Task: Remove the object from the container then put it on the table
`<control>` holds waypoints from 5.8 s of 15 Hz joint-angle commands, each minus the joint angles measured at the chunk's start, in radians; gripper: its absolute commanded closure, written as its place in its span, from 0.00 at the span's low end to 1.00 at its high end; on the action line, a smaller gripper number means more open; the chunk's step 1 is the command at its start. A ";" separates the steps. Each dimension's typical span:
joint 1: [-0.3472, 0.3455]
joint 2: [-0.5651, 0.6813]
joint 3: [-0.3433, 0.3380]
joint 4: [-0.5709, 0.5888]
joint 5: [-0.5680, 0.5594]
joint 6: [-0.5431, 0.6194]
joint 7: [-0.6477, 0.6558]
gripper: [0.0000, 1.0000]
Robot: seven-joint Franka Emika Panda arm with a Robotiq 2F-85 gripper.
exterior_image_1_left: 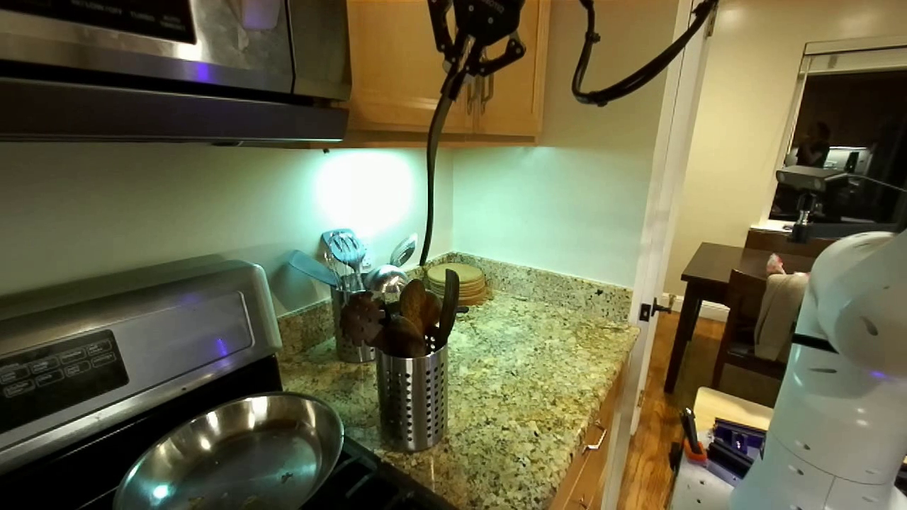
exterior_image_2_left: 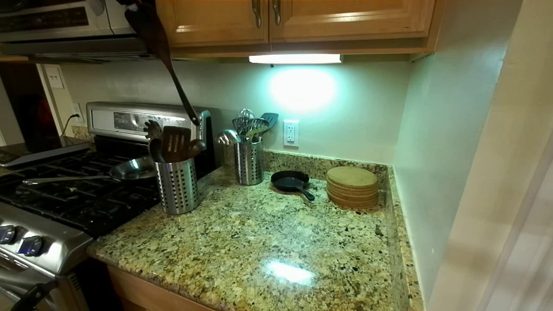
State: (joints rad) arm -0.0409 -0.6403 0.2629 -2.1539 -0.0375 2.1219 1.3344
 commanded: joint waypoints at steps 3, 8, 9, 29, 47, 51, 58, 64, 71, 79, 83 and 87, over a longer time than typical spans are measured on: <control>-0.068 -0.044 -0.052 -0.032 0.011 -0.038 0.102 0.92; -0.070 -0.050 -0.133 -0.129 0.095 -0.003 0.146 0.92; -0.067 -0.050 -0.152 -0.156 0.129 0.007 0.151 0.93; -0.155 0.177 -0.252 -0.397 0.320 0.057 0.145 0.93; -0.164 0.305 -0.324 -0.348 0.333 0.059 0.103 0.95; -0.179 0.370 -0.412 -0.303 0.373 0.052 0.039 0.95; -0.198 0.550 -0.527 -0.196 0.533 0.014 -0.120 0.95; -0.206 0.734 -0.539 -0.103 0.607 -0.001 -0.183 0.95; -0.224 0.914 -0.538 -0.016 0.590 -0.006 -0.183 0.68; -0.203 0.782 -0.560 -0.084 0.509 0.059 -0.163 0.22; -0.188 0.622 -0.559 -0.174 0.372 0.069 -0.110 0.01; -0.196 0.441 -0.514 -0.280 0.198 0.071 -0.051 0.00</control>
State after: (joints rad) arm -0.2408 -0.0295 -0.2787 -2.3075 0.2619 2.1616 1.2206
